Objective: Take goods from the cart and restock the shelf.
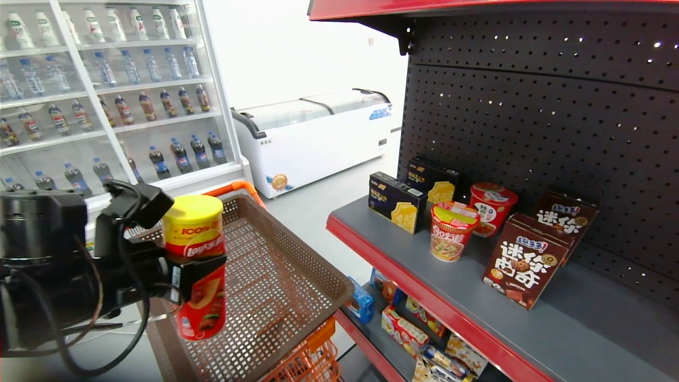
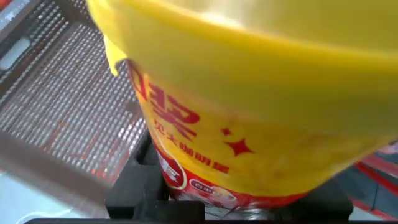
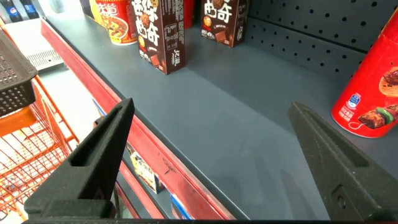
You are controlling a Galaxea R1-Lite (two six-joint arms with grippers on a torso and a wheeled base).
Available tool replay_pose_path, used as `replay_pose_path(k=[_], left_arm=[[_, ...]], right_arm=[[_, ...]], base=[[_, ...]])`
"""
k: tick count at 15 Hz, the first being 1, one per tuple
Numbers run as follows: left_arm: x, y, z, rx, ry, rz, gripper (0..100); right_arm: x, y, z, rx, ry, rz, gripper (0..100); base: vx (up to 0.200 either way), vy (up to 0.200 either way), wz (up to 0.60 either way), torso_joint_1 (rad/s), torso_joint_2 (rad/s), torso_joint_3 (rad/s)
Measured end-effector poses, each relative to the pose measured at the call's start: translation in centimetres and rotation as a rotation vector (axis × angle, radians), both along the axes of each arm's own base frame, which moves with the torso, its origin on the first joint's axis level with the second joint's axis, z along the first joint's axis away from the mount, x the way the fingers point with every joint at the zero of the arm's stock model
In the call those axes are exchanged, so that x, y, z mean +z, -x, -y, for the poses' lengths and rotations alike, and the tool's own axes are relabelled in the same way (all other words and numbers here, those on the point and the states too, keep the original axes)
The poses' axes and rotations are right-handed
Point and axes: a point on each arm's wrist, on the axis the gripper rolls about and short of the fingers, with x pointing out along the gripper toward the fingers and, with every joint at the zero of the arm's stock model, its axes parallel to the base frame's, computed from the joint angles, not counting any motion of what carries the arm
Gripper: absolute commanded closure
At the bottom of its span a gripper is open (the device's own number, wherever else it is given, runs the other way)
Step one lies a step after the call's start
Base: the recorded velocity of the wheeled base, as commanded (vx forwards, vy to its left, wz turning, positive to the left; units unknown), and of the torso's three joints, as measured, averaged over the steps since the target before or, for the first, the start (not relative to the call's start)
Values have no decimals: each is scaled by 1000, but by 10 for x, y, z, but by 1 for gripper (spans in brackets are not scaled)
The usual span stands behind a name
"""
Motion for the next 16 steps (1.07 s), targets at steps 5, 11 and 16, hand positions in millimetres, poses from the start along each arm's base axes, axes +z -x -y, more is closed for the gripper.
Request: replay_pose_path(k=[5,11,16], left_arm=[[29,83,-17,95,17,60,100],[21,147,-26,114,65,197,100],[18,168,-28,119,89,262,100]], right_arm=[[0,0,0,0,0,0,0],[0,0,0,3,1,0,0],[0,0,0,3,-1,0,0]], base=[[0,0,0,0,0,0],[0,0,-100,0,0,1],[0,0,-600,1,4,4]])
